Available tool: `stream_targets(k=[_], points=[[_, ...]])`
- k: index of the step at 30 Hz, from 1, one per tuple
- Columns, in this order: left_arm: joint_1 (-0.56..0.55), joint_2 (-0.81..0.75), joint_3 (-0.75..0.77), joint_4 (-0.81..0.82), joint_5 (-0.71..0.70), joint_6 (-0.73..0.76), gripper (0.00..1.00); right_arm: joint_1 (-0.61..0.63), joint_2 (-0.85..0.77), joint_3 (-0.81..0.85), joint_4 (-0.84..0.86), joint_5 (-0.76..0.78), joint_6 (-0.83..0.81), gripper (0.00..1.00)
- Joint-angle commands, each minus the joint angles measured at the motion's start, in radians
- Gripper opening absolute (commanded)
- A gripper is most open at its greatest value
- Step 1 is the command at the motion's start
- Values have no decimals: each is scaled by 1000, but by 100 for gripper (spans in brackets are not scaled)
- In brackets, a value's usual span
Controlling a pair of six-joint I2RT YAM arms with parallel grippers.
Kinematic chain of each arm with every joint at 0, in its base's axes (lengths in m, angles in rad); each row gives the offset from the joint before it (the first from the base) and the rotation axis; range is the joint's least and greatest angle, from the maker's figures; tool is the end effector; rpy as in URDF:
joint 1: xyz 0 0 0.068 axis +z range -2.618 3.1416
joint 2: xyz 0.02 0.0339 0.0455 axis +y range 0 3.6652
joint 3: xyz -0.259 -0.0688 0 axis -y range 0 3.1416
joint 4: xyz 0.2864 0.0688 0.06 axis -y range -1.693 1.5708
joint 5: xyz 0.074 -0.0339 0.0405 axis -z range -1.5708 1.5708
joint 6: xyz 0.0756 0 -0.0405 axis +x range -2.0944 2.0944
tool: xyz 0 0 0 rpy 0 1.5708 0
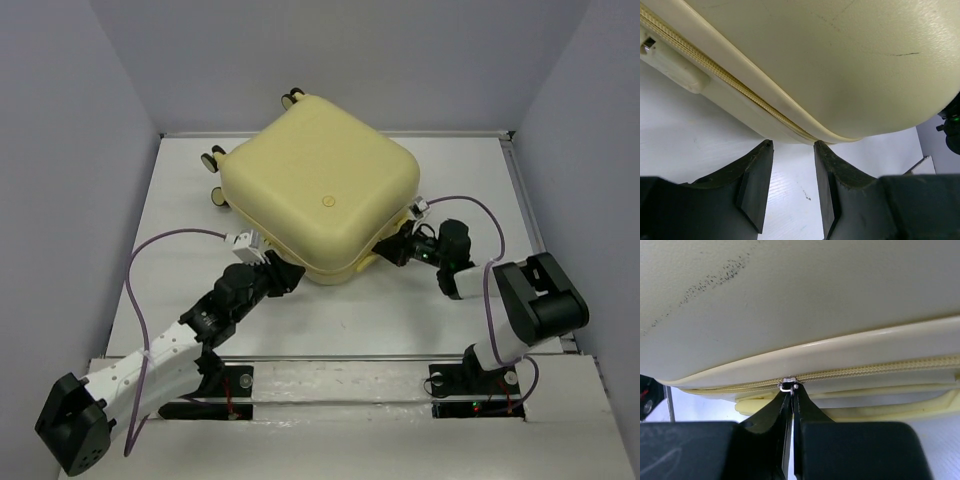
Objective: Pack the luggage
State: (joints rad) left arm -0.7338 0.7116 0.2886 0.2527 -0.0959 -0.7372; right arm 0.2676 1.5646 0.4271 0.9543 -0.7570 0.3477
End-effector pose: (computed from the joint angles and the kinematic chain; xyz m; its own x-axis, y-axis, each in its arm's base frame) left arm 0.1955 -0.1666 0.1945 -0.4942 -0.4554 -0.7406 0.3570 0.6704 -0.6505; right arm 0.2948 0.1347 0.1143 -0.4526 0.1327 -0.8818 -0.7331 0.5076 0.4527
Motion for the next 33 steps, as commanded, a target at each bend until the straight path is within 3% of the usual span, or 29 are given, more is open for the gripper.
stream_targets(k=[1, 5, 9, 10, 12, 13, 16, 20, 25, 27, 30, 33], points=[[-3, 81, 30, 146, 27, 22, 49, 10, -75, -53, 147, 31, 71, 7], [-4, 149, 43, 239, 38, 13, 47, 119, -230, -88, -79, 178, 51, 7], [-4, 204, 31, 333, 25, -33, 44, 384, -353, -80, -429, 445, 13, 7], [-6, 221, 24, 385, 16, -42, 44, 506, -373, -86, -466, 484, 25, 7], [-4, 244, 26, 427, 15, -63, 43, 614, -419, -102, -546, 577, 88, 7], [-6, 277, 37, 453, 25, -64, 43, 718, -426, -100, -560, 603, 109, 7], [-15, 342, 96, 465, 47, -57, 42, 852, -401, -59, -562, 711, 171, 7], [-22, 396, 194, 459, 70, -22, 41, 1028, -214, 128, -519, 904, 152, 7], [-21, 411, 319, 233, 90, 76, 40, 1029, -86, 180, -260, 1094, 133, 7], [-13, 379, 369, 101, 30, 114, 60, 1029, -63, 174, -122, 1241, 117, 7], [16, 296, 476, -155, -46, 192, 90, 1029, -35, 205, -84, 1269, 71, 7], [114, 197, 572, -302, -74, 203, 98, 1029, -66, 170, -77, 1231, 94, 7]])
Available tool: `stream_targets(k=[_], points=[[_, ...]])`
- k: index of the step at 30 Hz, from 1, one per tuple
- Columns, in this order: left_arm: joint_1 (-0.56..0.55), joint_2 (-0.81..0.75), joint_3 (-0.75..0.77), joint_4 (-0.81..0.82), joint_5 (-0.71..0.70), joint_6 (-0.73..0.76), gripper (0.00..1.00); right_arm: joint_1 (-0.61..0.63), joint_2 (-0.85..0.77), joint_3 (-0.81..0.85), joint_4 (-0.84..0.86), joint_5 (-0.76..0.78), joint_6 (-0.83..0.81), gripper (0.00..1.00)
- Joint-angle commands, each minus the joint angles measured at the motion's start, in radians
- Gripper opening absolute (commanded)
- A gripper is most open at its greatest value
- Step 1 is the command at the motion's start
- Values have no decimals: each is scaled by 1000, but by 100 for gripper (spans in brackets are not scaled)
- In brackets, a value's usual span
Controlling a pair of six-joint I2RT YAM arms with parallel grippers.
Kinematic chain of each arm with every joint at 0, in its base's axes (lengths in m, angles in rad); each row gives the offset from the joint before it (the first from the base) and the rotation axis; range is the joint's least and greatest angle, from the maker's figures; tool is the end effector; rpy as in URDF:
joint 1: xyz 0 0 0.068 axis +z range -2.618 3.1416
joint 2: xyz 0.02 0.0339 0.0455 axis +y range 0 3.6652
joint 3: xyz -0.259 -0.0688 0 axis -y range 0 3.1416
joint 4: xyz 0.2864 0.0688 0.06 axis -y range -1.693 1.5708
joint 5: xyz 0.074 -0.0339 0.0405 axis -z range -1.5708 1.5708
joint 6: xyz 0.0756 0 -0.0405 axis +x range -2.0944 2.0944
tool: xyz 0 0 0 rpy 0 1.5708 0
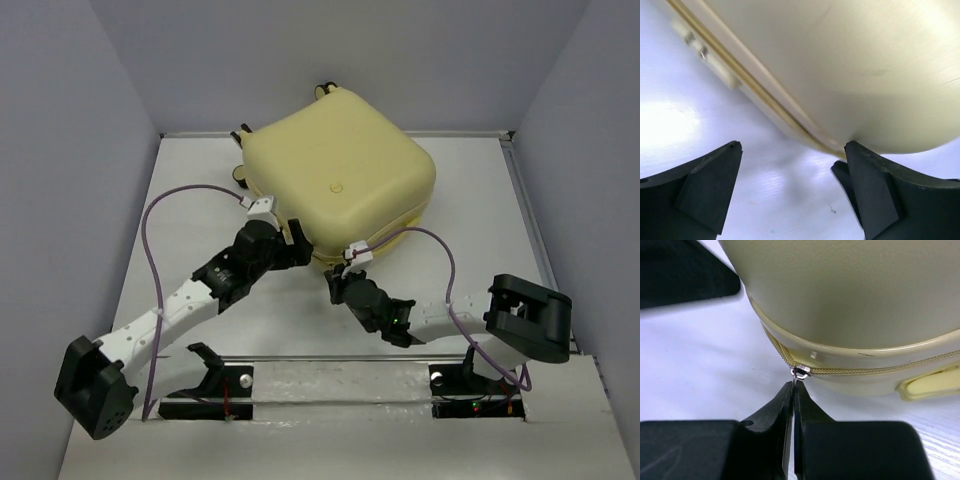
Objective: Pack the luggage
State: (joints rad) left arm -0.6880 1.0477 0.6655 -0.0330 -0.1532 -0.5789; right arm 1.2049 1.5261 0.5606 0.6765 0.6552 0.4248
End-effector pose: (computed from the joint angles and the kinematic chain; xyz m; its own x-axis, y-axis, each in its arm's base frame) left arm 0.2505 -0.1910 0.2267 -0.5452 -0.2518 -0.7996 0.2645 0.8534 -0.4491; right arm 0.1679 0.3095 0.1327 -0.3119 0.0992 -0.9449 -0.4422 0.8651 0.2368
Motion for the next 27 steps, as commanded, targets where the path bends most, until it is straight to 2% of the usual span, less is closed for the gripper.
stream_targets(k=[1, 4, 6, 9, 11, 12, 15, 22, 27], points=[[158, -161, 213, -45, 42, 47, 98, 91, -40, 22, 201, -187, 25, 7], [331, -111, 305, -71, 147, 47, 98, 91, -93, -24, 167, -213, 40, 7], [401, -56, 354, -76, 199, 47, 99, 91, -133, -56, 147, -227, 46, 7], [531, 90, 474, -56, 297, 27, 99, 91, -165, -82, 117, -230, 46, 7], [596, 248, 560, -50, 384, 4, 99, 91, -193, -88, 94, -242, 34, 7], [610, 248, 560, -47, 385, -4, 99, 91, -193, -88, 89, -243, 34, 7], [634, 418, 688, -47, 408, -19, 99, 91, -207, -96, 74, -272, 20, 7], [648, 696, 919, -70, 369, -12, 99, 91, -193, -91, 44, -305, 2, 7], [653, 811, 1016, -30, 391, -47, 99, 91, -188, -91, 28, -316, -11, 7]])
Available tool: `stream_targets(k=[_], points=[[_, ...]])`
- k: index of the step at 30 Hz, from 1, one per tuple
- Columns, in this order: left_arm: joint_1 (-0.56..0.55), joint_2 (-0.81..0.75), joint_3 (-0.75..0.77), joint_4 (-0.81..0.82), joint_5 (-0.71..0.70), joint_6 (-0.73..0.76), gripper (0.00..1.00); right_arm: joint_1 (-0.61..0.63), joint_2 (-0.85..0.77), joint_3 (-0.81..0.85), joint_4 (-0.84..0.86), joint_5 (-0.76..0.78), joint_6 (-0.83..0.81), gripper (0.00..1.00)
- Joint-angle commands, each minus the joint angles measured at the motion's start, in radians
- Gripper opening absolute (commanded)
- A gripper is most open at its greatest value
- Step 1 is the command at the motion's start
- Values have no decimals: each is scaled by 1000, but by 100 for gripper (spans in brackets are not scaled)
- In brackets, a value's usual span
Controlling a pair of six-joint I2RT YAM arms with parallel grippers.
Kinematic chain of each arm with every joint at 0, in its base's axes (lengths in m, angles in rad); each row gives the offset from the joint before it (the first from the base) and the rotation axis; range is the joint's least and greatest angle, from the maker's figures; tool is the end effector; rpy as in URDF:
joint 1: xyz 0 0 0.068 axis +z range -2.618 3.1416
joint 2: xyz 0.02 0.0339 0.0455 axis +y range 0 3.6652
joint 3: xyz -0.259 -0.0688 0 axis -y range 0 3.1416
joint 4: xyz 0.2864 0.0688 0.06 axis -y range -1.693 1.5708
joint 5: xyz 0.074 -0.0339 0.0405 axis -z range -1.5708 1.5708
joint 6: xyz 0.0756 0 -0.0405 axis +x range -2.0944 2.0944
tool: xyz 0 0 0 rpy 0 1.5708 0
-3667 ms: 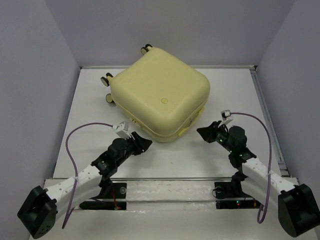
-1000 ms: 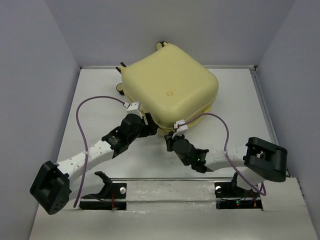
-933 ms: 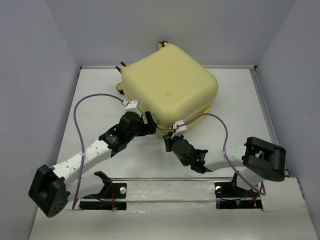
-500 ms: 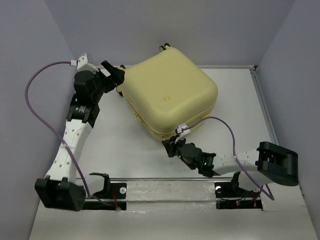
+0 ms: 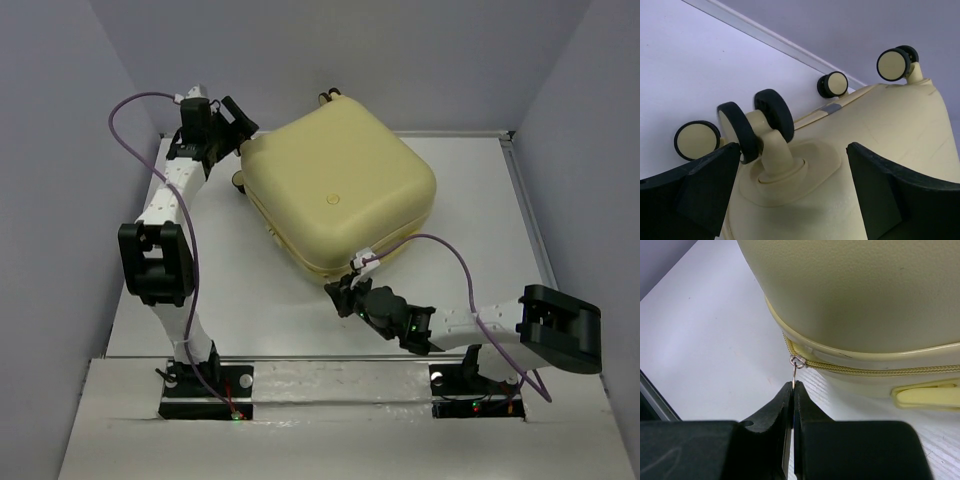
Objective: Pack the luggage
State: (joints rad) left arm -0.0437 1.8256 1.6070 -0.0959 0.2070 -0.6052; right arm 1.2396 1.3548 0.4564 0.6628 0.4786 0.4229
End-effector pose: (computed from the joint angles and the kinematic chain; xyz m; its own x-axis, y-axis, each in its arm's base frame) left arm 0.5174 -0.0382 0.3148 -0.3896 -0.5403 -0.7459 0.0199 0.8047 -0.5933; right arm 0.1393 0.2979 0.1469 -0.3540 0.0910 -0.9308 -0.6015 0.7400 0.3010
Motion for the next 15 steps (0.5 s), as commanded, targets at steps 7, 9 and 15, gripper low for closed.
stream_targets(k=[7, 9, 15], points=[[8, 175, 178, 62, 61, -71, 99, 57, 4, 41, 20, -155, -19, 7], [8, 192, 192, 74, 68, -94, 99, 57, 7, 44, 18, -163, -24, 7], [8, 216, 189, 180, 112, -157, 76, 57, 14, 47, 6, -158, -32, 7]])
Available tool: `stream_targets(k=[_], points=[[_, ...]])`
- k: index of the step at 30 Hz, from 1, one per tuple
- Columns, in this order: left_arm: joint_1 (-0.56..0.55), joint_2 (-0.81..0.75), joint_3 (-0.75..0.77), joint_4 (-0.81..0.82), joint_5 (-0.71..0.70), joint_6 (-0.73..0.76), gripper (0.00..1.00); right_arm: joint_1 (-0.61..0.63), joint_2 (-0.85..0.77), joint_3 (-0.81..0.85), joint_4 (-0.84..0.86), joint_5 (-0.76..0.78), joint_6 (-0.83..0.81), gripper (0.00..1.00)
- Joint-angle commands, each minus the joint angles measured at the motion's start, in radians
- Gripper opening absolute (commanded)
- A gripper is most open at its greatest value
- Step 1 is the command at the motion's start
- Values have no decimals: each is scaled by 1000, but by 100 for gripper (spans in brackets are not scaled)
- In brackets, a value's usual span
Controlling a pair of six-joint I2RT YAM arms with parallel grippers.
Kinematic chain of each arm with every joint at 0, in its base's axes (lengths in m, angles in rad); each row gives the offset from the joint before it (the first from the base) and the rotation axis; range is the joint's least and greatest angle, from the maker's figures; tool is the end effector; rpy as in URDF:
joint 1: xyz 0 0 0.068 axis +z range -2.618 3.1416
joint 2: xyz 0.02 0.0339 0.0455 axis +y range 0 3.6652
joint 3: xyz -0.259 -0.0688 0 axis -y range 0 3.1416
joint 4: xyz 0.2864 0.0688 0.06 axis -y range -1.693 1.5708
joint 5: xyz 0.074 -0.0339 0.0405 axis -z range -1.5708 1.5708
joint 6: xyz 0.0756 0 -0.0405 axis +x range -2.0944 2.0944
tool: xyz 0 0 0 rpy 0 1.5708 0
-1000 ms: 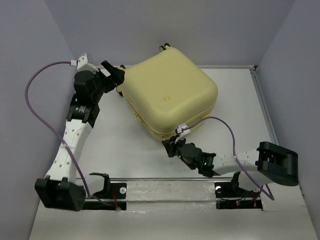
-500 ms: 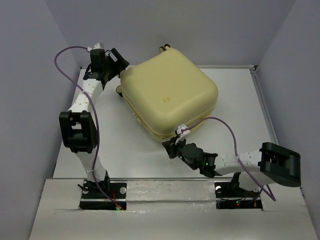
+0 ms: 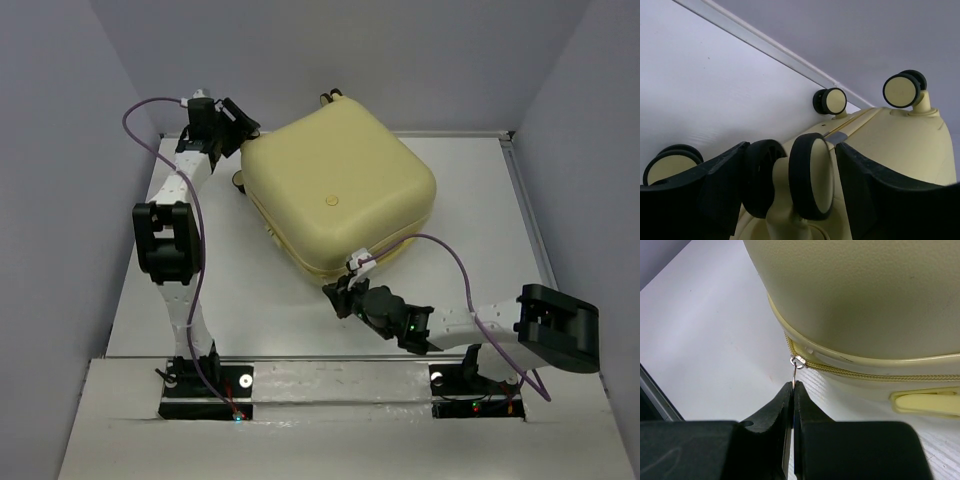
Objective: Pack the luggage
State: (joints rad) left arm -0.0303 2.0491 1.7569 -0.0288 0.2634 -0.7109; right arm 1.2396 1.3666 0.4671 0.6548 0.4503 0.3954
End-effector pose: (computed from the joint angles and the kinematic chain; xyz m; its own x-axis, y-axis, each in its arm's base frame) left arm 0.5694 -0.0370 0.2720 -0.4192 -0.6176 -0.6655 0.0035 0.7319 -0.6814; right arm 0.1386 0.3018 0.1458 -0.3477 0.0551 -0.9360 -0.6286 0.7269 0.2764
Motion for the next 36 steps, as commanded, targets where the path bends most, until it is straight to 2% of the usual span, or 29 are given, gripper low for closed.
stream_targets(k=[1, 4, 7, 9, 10, 12, 15, 16, 20, 21, 23, 25, 28, 29, 31, 33, 34, 36], points=[[-5, -9, 27, 124, 56, -61, 72, 57, 2, 36, 14, -130, -3, 7], [-5, -12, 13, 153, 60, -71, 58, 57, 6, 47, 2, -140, -6, 7], [-3, -20, -19, 185, 88, -90, 34, 57, 14, 62, -27, -140, -12, 7], [1, -33, -42, 214, 91, -94, 9, 57, 8, 64, -44, -130, -7, 7], [6, -59, -78, 236, 82, -90, 6, 47, -7, 62, -61, -122, 3, 7], [10, -104, -138, 265, 68, -79, 6, 38, -33, 59, -66, -131, 6, 7], [51, -237, -330, 349, 14, -88, 6, -20, -86, 51, -84, -189, 13, 7], [59, -315, -456, 409, -2, -105, 6, -40, -96, 53, -89, -211, 11, 7], [69, -507, -766, 545, -24, -217, 6, -213, -121, 83, -116, -350, -15, 7], [61, -586, -856, 546, -45, -190, 6, -247, -132, 87, -122, -413, -20, 7], [58, -677, -948, 534, -65, -157, 6, -332, -199, 85, -161, -443, -35, 7], [59, -828, -1075, 488, -90, -115, 6, -365, -259, 87, -199, -475, -52, 7], [61, -979, -1163, 423, -115, -84, 6, -365, -360, 71, -283, -466, -66, 7], [64, -1060, -1188, 365, -127, -78, 6, -365, -369, 56, -270, -537, -56, 7], [63, -1157, -1235, 352, -101, -97, 6, -330, -351, -25, -197, -638, 36, 7], [59, -1201, -1261, 339, -86, -114, 6, -231, -307, -79, -58, -604, 107, 7], [59, -1224, -1272, 323, -79, -110, 6, -97, -273, -85, -25, -511, 138, 7], [59, -1238, -1289, 291, -82, -99, 6, -13, -166, -74, 28, -393, 166, 7]])
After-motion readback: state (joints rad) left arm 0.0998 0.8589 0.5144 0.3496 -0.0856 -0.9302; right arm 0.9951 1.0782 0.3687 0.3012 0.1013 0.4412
